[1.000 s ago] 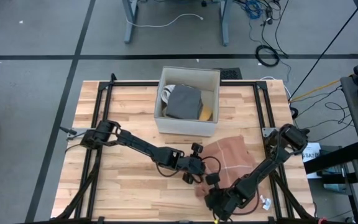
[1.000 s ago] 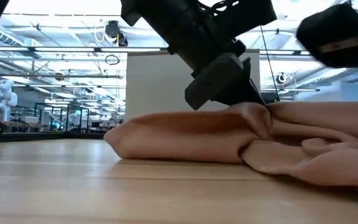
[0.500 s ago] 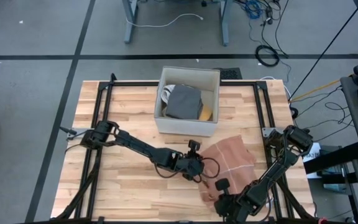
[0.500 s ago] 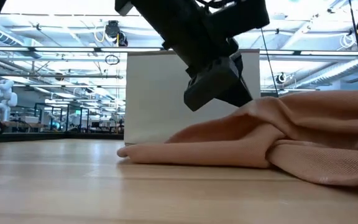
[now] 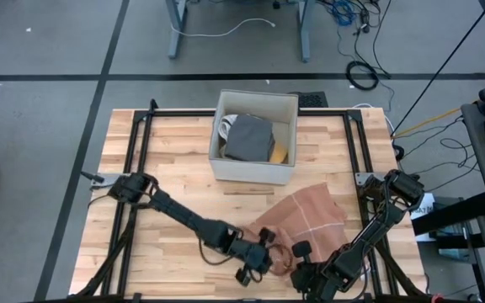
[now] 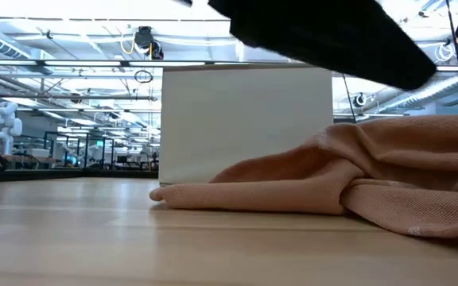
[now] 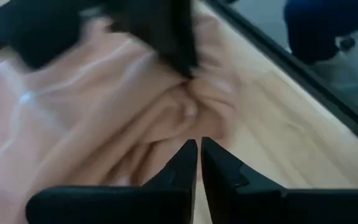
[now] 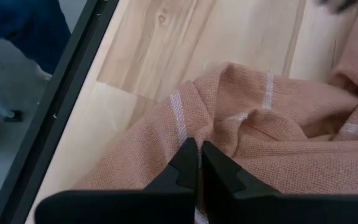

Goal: Fold towel
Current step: Fold the brown towel with white checkered lines

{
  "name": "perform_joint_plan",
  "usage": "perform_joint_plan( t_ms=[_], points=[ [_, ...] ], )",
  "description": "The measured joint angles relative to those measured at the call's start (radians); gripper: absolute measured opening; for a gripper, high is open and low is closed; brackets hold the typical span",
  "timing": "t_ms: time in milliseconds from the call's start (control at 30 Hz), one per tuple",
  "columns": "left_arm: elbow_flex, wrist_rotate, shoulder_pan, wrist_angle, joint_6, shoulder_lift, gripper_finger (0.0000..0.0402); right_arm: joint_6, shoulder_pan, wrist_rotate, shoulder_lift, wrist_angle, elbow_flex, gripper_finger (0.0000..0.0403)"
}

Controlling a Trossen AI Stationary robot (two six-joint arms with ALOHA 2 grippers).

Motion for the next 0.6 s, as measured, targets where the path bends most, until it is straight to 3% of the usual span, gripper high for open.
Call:
perform_joint_plan(
  t_ms=[367,467,600],
  points=[
    [-0.001,-0.151,-0.027,0.212,0.154,0.107,0.0028,0.003,0.0,-0.002,0.0,0.003,0.0,0.0],
    [-0.001,-0.132,-0.016,0.218,0.167,0.106,0.0028,0.007,0.0,-0.003,0.0,0.004,0.0,0.0],
    [-0.001,-0.013,-0.004,0.215,0.177,0.106,0.0028,0.011,0.0,-0.003,0.0,0.005,0.0,0.0]
  ],
)
